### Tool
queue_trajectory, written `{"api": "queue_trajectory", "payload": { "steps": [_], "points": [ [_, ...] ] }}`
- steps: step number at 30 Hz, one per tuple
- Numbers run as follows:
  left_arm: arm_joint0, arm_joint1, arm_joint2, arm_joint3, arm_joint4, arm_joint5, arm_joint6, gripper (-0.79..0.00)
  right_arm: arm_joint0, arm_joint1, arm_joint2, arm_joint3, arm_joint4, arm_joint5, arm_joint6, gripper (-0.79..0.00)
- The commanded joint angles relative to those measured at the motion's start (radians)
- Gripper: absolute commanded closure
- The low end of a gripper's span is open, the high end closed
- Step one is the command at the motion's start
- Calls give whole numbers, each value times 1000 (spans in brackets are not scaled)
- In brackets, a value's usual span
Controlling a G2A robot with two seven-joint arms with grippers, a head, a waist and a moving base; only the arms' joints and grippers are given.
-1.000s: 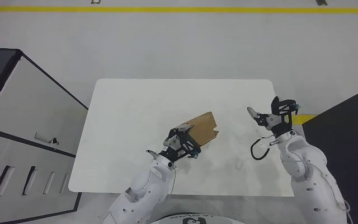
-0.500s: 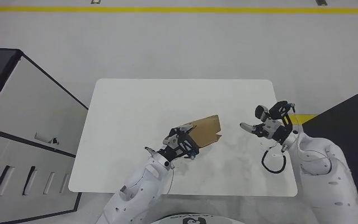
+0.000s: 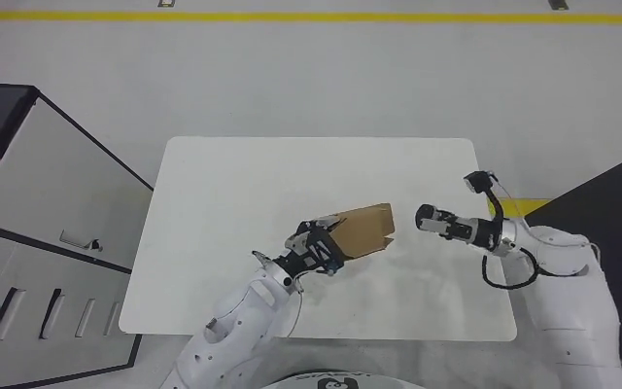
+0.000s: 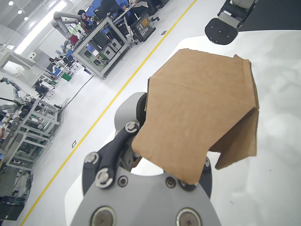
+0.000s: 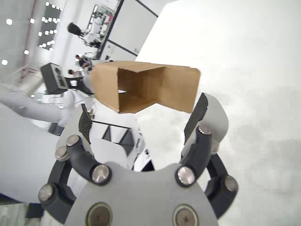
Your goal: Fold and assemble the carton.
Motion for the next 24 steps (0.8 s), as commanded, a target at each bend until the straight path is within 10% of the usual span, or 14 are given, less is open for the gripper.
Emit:
{"api": "queue_trajectory", "payload": {
  "steps": [1, 24],
  "points": [
    [-1, 0, 0, 0, 4, 0, 0, 0, -1, 0, 1, -1, -34, -14, -14, -785],
    [-21, 2, 0, 18, -168, -30, 34, 0, 75, -2, -103, 125, 402, 154, 154, -785]
  ]
}}
